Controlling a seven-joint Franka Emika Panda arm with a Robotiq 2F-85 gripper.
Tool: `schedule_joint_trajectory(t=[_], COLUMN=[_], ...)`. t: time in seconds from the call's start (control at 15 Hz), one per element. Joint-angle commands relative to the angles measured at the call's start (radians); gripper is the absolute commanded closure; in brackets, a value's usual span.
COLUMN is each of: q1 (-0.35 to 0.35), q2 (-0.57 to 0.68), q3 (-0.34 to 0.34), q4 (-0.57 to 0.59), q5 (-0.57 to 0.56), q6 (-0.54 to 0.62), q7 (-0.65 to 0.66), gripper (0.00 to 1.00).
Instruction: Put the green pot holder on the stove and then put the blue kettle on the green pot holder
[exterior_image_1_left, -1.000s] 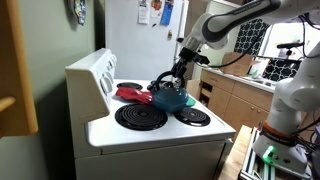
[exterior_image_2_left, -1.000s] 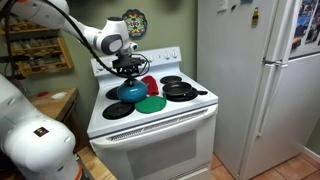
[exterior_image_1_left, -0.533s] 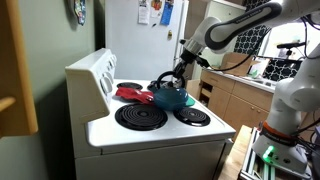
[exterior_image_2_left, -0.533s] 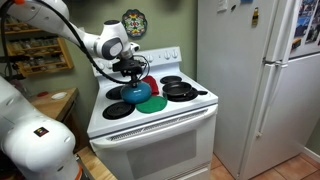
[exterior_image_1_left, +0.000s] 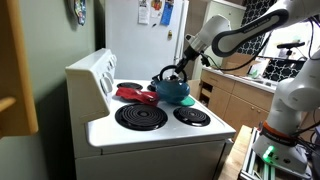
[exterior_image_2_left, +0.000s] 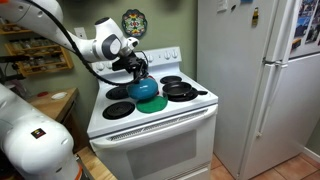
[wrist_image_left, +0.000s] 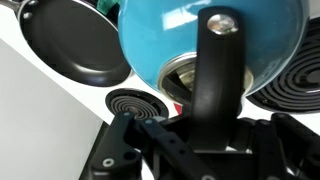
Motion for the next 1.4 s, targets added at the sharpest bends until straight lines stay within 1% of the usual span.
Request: schedule_joint_trajectory(t=[0.0,0.2,0.4,0.53,0.73,0.93,1.2,1.27,1.33], q1=[-0.066,-0.082,-0.102,-0.113,-0.101,-0.110,-0.162,-0.181,-0.189], q2=[-0.107,-0.132,-0.156,-0.170,-0.183,-0.197,-0.223,-0.209,-0.215], q3=[0.037,0.044,0.049,0.050,0.030,0.027,0.050,0.060,0.062], q4=[-0.054,-0.085,-0.117,-0.136,-0.165,-0.195,-0.224,-0.198,-0.201], q5=[-0.097,-0.129,-0.159,-0.183,-0.194,-0.213,-0.259,-0.271,-0.279], q6=[-0.012,0.002,0.016,0.020,0.034,0.077,0.121,0.113,0.112], q7=[0.168,0.228,0.251,0.248,0.215,0.205,0.222,0.226,0.226], gripper=[1.00,1.00,1.00,1.00,1.00,1.00,1.00,1.00,1.00])
